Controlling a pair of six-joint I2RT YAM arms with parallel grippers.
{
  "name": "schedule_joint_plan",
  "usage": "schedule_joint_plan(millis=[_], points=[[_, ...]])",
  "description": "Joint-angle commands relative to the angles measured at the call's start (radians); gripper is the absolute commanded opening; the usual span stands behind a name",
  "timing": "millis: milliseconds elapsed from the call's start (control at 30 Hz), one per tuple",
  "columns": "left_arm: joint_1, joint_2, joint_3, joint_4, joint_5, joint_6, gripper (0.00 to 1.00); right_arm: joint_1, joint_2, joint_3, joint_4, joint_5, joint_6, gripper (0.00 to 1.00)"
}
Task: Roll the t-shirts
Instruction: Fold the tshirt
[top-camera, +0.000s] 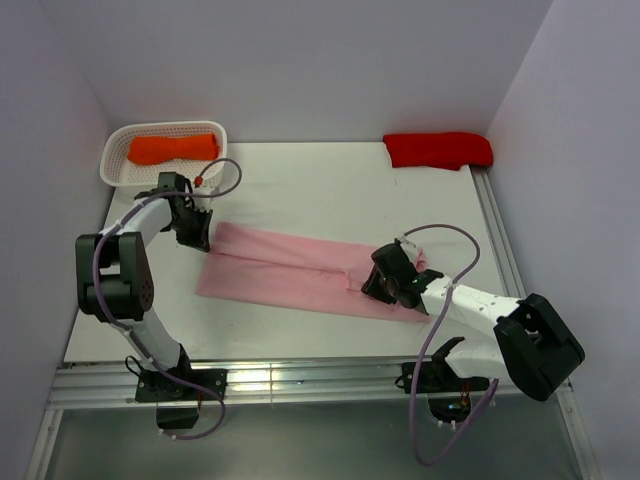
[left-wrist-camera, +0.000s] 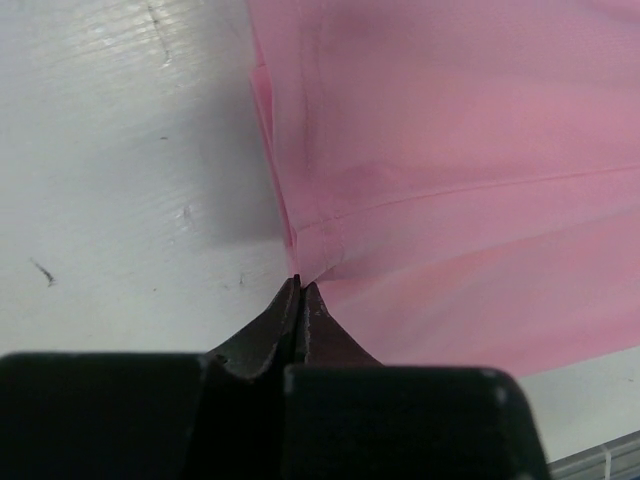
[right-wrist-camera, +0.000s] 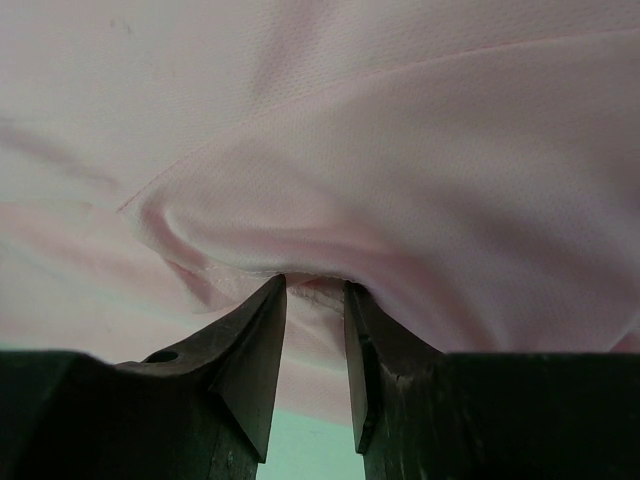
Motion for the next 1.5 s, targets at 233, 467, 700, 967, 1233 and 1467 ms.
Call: schedule_joint_plan(millis=[233, 467, 700, 967, 1233, 1467], points=[[0.013, -0.090, -0.026, 0.037, -0.008, 0.049, 0.00, -0.030, -0.021, -0.022, -0.050, 0.019, -0.025, 0.38], [0.015, -0.083, -0.081, 0.039, -0.008, 0.080, 0.00, -0.030, -0.019, -0.018, -0.047, 0.002, -0.028, 0.38], [0.015, -0.067, -0.101, 0.043, -0.001, 0.086, 0.13, -0.030, -0.084, -0.002, -0.082, -0.017, -0.033, 0.45], [0.015, -0.112, -0.072, 0.030, -0.001, 0.086, 0.47, -0.057, -0.240, 0.073, -0.267, 0.042, -0.034, 0.57], [0.015, -0.164, -0.028, -0.023, 0.034, 0.113, 0.65, -0.259, -0.325, 0.125, -0.410, 0.057, -0.103, 0.60], [0.015, -0.208, 0.017, -0.072, 0.074, 0.129, 0.66, -0.416, -0.234, 0.145, -0.409, 0.034, -0.191, 0.70]])
